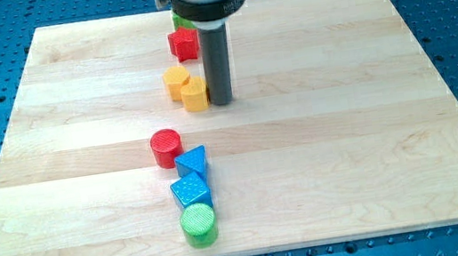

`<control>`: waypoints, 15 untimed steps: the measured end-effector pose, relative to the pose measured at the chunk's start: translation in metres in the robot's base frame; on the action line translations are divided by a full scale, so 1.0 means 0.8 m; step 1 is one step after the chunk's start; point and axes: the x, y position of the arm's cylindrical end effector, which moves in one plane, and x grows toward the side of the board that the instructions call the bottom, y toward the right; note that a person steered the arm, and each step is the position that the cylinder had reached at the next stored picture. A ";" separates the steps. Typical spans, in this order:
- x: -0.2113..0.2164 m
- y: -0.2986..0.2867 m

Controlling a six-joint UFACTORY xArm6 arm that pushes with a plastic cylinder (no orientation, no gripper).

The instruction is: Group up the red blocks at the top left of the blue blocks

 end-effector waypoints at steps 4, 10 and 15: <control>-0.120 0.031; -0.126 -0.222; -0.023 -0.221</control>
